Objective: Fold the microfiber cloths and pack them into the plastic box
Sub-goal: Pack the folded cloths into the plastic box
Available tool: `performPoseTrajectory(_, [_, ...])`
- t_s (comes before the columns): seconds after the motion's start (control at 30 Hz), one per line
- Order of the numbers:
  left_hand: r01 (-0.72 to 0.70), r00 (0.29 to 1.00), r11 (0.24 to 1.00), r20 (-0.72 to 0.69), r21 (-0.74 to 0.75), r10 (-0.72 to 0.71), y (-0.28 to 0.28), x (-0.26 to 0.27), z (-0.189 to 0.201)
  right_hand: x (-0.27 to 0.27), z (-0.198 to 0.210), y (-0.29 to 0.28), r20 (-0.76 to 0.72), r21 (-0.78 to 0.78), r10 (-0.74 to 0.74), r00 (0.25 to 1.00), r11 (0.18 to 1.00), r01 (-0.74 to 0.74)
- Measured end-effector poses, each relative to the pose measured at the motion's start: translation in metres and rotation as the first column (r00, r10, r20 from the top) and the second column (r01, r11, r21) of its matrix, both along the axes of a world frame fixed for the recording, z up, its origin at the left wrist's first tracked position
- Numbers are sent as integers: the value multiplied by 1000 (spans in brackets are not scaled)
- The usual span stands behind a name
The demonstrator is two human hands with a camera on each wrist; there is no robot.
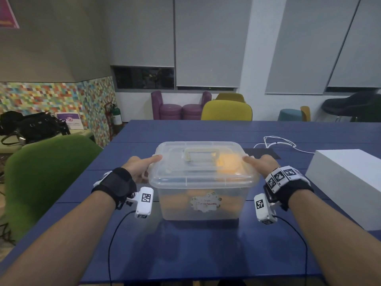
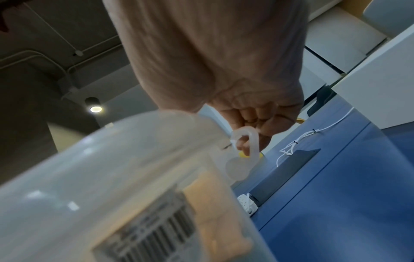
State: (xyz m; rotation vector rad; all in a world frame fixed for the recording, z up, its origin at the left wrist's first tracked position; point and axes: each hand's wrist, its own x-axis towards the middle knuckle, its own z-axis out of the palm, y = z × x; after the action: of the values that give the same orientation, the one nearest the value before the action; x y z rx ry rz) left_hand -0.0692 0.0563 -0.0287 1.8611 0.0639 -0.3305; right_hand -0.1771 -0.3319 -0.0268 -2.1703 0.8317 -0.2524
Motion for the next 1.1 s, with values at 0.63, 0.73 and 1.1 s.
performPoseTrajectory(0.63, [-28, 983, 968, 182, 249, -19, -17, 0, 15, 3, 15, 21, -51, -257, 29, 998, 965, -41])
performPoseTrajectory(0.73, [-59, 974, 950, 224, 305, -12, -21, -8, 21, 2, 14, 25, -47, -265, 20, 999, 964, -32])
performPoseTrajectory(1.1, [-81, 966, 906, 256, 415, -31, -29, -5, 20, 0, 19, 33, -80, -275, 24, 997, 960, -45])
